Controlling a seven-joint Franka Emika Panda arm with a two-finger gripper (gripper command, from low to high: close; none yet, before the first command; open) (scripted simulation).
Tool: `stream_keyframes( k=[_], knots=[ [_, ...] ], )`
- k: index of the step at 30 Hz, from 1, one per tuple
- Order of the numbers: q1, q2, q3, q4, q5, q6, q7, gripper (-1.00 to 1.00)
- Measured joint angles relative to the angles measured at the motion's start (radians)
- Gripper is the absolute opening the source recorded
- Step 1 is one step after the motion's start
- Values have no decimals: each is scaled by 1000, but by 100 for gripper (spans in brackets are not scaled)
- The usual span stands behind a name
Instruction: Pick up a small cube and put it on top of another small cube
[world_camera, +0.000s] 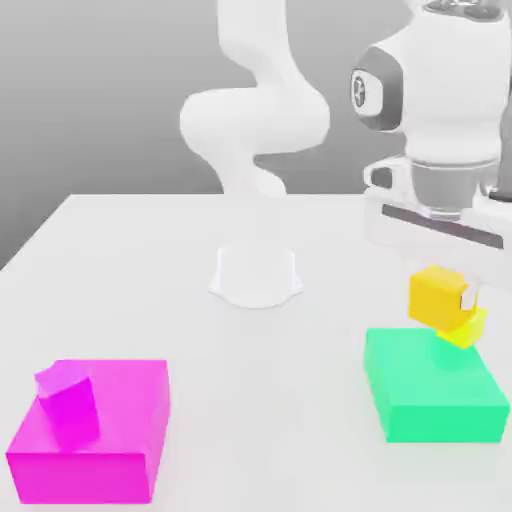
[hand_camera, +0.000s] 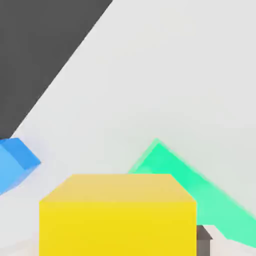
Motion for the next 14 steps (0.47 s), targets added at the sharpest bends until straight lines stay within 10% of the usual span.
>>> stream_keyframes(
  k=[11,12,14],
  knots=[
    [66,119,210,-115,-74,197,309,-100],
    [66,134,212,-118,-79,217,314,100],
    [66,134,212,-118,-79,217,314,100]
  ],
)
